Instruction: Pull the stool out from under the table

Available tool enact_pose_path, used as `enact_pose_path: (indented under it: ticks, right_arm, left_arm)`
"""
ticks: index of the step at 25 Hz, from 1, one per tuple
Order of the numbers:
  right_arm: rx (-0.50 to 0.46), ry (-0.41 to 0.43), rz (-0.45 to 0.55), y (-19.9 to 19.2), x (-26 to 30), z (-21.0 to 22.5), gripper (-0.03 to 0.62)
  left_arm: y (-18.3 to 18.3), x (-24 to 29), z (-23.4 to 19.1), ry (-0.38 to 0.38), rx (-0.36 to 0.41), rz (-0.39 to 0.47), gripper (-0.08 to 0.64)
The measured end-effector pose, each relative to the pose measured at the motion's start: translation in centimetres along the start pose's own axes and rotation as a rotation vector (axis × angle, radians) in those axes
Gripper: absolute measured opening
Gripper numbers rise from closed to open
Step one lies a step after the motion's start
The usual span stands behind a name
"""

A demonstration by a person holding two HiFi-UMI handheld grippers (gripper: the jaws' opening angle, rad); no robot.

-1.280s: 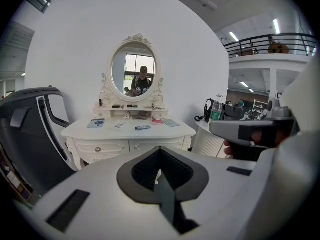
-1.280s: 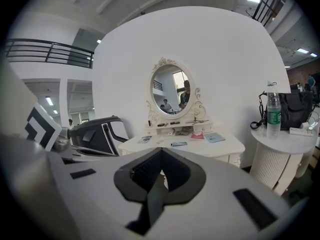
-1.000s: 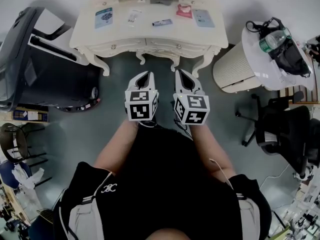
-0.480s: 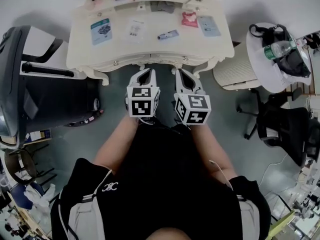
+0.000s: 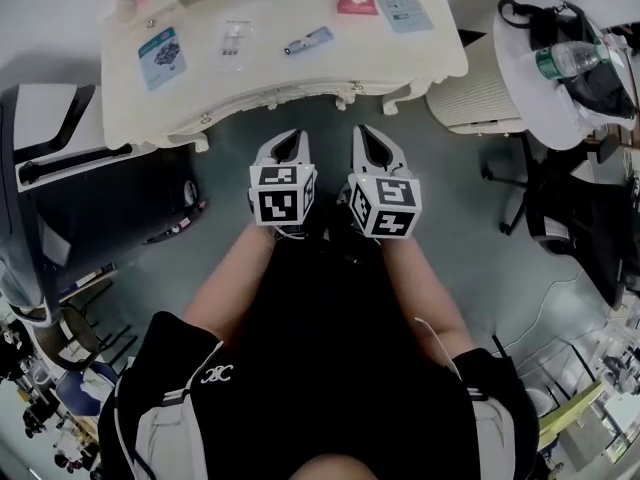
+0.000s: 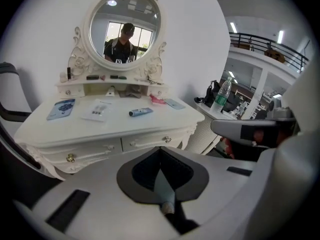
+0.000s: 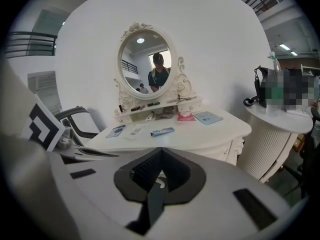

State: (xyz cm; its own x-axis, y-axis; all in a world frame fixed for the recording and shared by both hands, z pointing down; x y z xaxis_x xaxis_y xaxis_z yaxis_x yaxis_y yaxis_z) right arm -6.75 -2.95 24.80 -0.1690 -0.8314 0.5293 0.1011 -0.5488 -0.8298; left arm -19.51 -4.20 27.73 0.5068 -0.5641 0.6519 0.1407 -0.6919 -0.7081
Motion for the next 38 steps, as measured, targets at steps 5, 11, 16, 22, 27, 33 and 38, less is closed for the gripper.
enact_pose_path:
  ticks: [5, 11, 16, 22, 27, 33, 38]
  right_arm:
    - [0.084, -0.013, -0.073, -4.9, 1.4, 3.4, 0.008]
    - [0.176, -0.003, -0.111, -10.3, 4.0, 5.5, 0.008]
    - [0.239, 0.008, -0.116, -15.1, 7.4, 7.5, 0.008]
    - [0.3, -0.027, -0.149, -22.5, 10.6, 10.8, 0.008]
    - [0.345, -0.059, -0.167, -27.2, 12.5, 13.2, 0.008]
    - [0.398, -0.085, -0.212, -31.7, 13.9, 14.6, 0.008]
    - [0.413, -0.097, -0.231, -33.3, 13.8, 16.3, 0.008]
  left_arm:
    - [-3.2, 3.2, 1.3, -0.01, -0.017, -0.122, 0.006]
    - [-7.6, 8.4, 1.5, 0.0, 0.038, -0.219, 0.006]
    - [-11.7, 14.7, 1.0, -0.007, 0.085, -0.255, 0.006]
    - [-16.1, 20.6, -0.3, -0.04, 0.025, -0.26, 0.006]
    - [-19.8, 24.2, -1.9, -0.031, -0.019, -0.294, 0.006]
    - [-23.2, 27.9, -2.9, -0.073, -0.142, -0.302, 0.006]
    - [-23.6, 30.7, -3.2, -0.226, -0.579, -0.156, 0.006]
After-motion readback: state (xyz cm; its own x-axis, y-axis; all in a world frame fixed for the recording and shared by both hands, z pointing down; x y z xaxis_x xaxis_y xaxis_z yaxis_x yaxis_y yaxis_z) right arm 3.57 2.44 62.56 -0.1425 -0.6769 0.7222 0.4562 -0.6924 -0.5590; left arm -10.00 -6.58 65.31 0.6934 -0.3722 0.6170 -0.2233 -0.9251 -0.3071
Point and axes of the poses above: the fingertips, and each gripper's own axes: x forward along the fingers, z to its right, y out of its top, the point moved 3 cm from there along -x, backward along the fingers, and after that the axes turned 6 degrees about -y, right-handed, at the moved point
